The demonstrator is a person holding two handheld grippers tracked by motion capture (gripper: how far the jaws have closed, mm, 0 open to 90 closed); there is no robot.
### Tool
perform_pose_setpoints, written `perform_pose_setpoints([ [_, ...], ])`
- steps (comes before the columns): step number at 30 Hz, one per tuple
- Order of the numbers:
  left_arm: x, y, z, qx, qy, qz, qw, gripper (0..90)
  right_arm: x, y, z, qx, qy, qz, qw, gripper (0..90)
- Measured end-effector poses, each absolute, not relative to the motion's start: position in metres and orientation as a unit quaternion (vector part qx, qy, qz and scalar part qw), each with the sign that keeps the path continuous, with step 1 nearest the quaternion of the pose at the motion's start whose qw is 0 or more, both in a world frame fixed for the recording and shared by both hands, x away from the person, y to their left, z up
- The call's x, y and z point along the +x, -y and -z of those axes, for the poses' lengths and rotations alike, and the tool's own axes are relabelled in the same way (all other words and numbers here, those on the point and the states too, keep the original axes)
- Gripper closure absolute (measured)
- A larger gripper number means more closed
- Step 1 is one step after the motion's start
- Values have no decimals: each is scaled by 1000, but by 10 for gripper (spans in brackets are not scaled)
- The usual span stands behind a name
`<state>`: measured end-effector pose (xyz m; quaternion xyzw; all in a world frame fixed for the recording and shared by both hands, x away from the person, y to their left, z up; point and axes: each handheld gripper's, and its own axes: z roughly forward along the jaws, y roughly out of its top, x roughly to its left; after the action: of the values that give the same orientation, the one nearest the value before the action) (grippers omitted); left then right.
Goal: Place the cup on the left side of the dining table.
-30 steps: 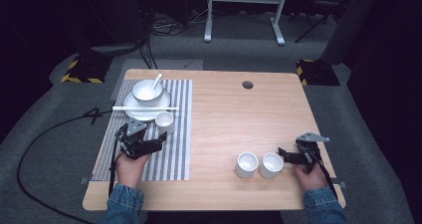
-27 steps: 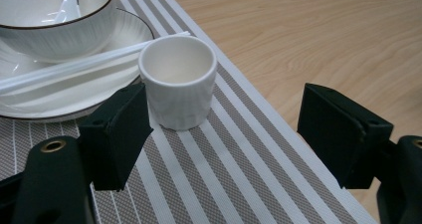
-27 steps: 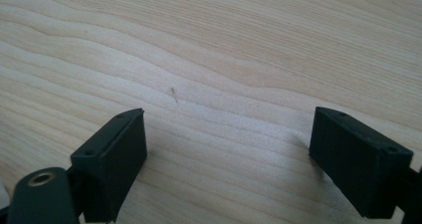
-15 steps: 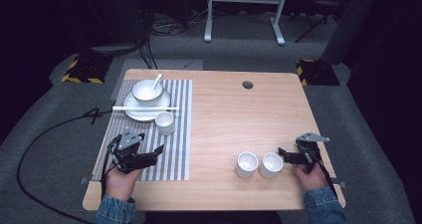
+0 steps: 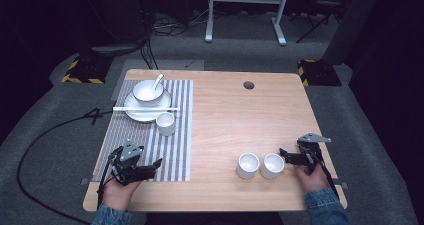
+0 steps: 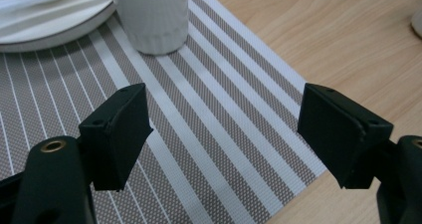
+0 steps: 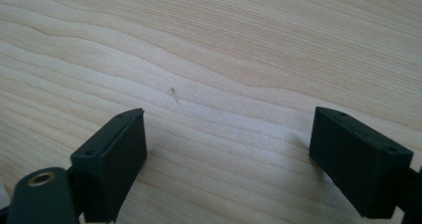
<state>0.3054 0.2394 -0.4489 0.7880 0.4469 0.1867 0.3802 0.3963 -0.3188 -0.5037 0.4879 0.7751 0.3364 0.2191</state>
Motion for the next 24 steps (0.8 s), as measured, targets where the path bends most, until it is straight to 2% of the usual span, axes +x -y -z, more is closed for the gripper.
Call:
perform_pose_setpoints([
  [11,288,-246,470,809,-439,-183,345,212,396,319,504,488,-775,-336,219,150],
  [24,278,-254,488,817,-451,-154,324,209,396,319,504,487,-776,-337,219,151],
])
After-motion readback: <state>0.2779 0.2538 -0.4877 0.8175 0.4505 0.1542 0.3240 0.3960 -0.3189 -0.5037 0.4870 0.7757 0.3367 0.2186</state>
